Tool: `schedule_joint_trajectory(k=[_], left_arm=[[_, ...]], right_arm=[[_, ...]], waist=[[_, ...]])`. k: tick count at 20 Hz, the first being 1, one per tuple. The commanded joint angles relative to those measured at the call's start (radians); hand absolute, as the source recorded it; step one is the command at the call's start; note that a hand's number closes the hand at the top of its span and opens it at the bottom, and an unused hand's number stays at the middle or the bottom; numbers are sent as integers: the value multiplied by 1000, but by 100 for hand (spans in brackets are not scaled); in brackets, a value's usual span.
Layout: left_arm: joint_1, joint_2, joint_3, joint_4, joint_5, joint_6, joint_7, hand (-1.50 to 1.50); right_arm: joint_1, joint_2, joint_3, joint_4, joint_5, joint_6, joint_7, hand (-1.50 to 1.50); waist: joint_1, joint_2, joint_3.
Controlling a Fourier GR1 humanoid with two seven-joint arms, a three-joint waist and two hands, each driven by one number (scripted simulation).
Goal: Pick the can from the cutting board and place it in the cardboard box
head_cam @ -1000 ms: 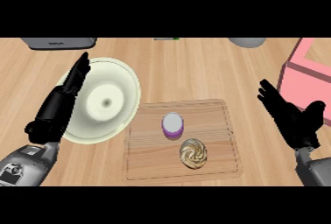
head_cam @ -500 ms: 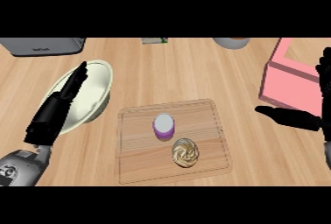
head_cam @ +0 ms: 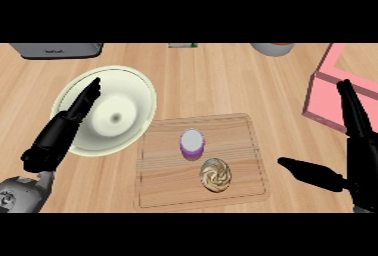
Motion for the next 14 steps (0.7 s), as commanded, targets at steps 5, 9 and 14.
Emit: schedule_joint_trajectory(k=[5,9,14], left_arm=[[-28,11,17,50,11,-61,-60,0],[-49,-44,-35,49,-16,-47,-55,0],[-45,-39,-34,32,-4,-67,-38,0]], right_arm=[[-111,5,205,-104,151,400,422,-150],[-244,113,286,-87,115,597,597,-150],[-353,285,331,23,104,712,761,-150]], waist=[[53,18,0],[74,21,1],[97,14,2]])
